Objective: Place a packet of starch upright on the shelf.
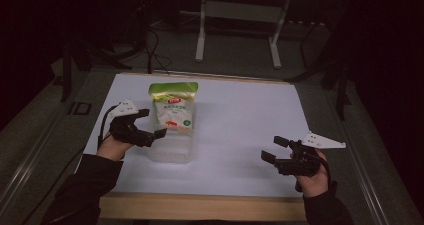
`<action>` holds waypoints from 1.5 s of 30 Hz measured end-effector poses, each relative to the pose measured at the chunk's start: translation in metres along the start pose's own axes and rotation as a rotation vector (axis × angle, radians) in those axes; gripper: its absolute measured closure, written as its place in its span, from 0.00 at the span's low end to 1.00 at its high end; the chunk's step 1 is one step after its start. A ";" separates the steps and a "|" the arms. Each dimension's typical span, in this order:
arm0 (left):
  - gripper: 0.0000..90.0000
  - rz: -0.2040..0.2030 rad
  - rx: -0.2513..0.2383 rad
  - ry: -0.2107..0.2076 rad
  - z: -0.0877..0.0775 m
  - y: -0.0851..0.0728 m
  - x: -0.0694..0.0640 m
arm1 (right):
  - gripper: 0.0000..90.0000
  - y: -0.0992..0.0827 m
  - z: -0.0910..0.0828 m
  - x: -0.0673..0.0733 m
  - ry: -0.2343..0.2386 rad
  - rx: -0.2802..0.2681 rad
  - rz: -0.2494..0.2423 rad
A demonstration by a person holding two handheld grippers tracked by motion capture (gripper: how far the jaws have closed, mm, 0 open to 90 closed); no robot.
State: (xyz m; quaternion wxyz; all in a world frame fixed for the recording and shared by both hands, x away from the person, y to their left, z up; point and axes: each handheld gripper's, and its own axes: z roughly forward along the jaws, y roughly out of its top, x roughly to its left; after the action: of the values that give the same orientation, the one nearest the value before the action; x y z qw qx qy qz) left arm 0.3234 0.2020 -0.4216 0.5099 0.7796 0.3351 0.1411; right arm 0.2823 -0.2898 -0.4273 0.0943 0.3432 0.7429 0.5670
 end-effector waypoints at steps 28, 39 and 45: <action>0.01 0.108 -0.035 -0.216 0.019 -0.001 -0.094 | 0.17 -0.005 0.004 0.004 -0.001 0.011 -0.062; 0.01 0.150 -0.010 -0.280 0.040 -0.006 -0.120 | 0.15 -0.015 0.012 0.007 0.008 0.064 -0.089; 0.01 0.152 -0.010 -0.323 0.049 -0.012 -0.130 | 0.15 -0.019 0.014 0.007 -0.009 0.089 -0.111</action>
State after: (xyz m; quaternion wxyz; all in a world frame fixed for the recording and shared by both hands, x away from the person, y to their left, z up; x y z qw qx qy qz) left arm 0.2507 0.0843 -0.4374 0.5489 0.8127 0.1881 0.0539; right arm 0.2764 -0.2773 -0.4478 0.1138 0.3078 0.7847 0.5259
